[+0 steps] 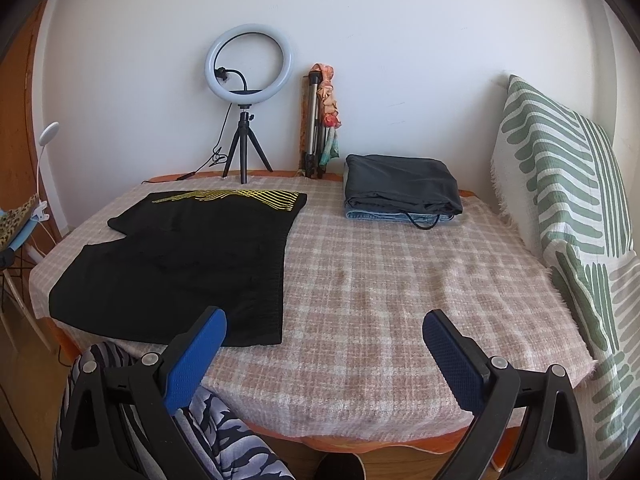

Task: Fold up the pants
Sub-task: 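Grasp the black pants' leg hems with the right and left grippers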

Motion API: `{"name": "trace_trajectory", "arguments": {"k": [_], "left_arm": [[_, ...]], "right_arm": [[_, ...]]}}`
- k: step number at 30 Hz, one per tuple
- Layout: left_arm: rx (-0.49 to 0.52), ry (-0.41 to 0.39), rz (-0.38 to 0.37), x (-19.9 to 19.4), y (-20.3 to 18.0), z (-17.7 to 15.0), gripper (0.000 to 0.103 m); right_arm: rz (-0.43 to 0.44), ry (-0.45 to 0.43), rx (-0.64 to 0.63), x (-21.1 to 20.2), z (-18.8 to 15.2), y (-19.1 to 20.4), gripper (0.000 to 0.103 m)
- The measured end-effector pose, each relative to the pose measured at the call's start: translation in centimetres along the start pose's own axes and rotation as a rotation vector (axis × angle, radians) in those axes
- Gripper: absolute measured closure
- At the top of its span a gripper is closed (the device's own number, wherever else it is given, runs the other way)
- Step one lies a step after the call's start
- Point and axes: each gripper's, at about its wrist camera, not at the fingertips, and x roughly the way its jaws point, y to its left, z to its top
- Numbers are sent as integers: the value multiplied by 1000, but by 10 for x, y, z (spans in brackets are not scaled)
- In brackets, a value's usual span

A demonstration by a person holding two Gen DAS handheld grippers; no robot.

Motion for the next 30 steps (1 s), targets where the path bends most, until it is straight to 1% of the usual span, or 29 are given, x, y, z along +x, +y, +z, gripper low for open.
{"name": "trace_trajectory", "arguments": {"k": [3,5,8,9,12,14,16,17,18,19,20,23,27,30], "left_arm": [[2,25,-28,8,7,-3,1],[18,36,-29,13,11,-6,8],[61,56,-21,23,18,-12,14],[75,65,-23,26,20,-15,20],[108,89,-57,33,28,-22,29],[154,112,-81,40,29,-27,41],[204,124,-80,46,31,-33,49],[226,131,-91,50,32,-36,53],[246,142,-99,53,34,-39,55],[263,158,-105,57,35,-42,60],[275,173,-116,61,37,-44,62],[290,206,-159,70,44,-50,62],[353,226,-167,80,49,-60,62],[405,240,-162,89,51,-68,62]], "right_arm": [[29,0,-57,6,3,5,8],[52,-2,-111,10,6,9,14],[96,-2,-195,18,10,16,18],[114,-4,-224,21,11,18,19],[162,21,-330,35,11,27,25],[185,54,-403,47,8,33,32],[207,98,-458,59,5,38,38],[222,122,-474,65,4,39,41],[242,140,-488,71,2,41,41],[256,154,-503,76,0,43,43],[266,162,-518,80,-2,45,45],[298,194,-594,94,-9,53,50],[309,217,-721,108,-18,67,54],[344,230,-781,117,-20,76,54]]}}
